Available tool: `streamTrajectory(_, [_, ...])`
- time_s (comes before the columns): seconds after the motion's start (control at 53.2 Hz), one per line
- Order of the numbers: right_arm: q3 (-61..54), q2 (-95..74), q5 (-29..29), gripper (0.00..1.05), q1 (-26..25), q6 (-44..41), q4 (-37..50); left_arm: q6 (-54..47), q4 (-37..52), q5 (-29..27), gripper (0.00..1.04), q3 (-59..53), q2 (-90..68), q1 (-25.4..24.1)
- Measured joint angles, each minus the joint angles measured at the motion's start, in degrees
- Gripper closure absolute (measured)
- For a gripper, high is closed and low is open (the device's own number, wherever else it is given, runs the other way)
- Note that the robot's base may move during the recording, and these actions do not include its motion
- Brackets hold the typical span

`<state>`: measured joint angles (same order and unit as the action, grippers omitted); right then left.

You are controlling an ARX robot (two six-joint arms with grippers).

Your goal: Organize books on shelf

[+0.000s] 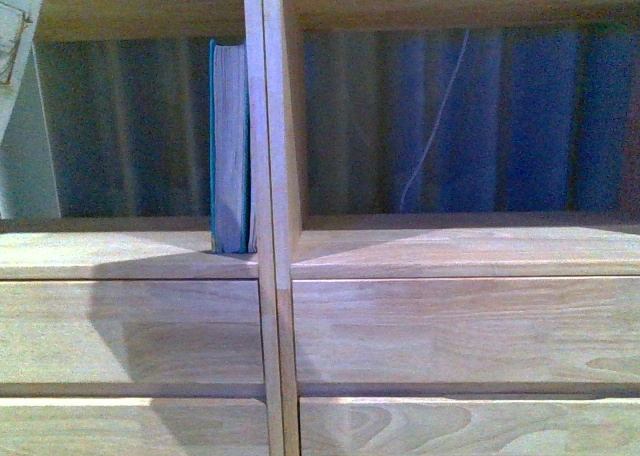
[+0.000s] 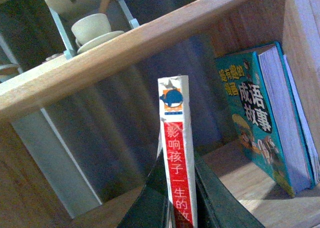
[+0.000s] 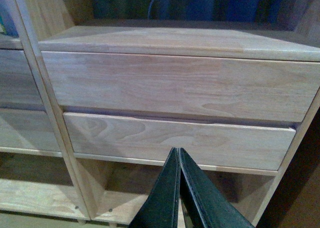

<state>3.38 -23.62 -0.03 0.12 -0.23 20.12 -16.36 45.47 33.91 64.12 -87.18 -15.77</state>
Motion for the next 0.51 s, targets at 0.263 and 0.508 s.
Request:
streamTrajectory(0.263, [-2.27,4.87,0.0,1.02,0.0,0.0,-2.19,6.4,5.84,-0.04,0.98,9.6,-12.11,3.3])
streamTrajectory(0.508, [-2.62,8.74,0.0,1.02,0.0,0.07,-5.16,6.27,6.27,1.62,0.98,15.41,-20.13,6.78])
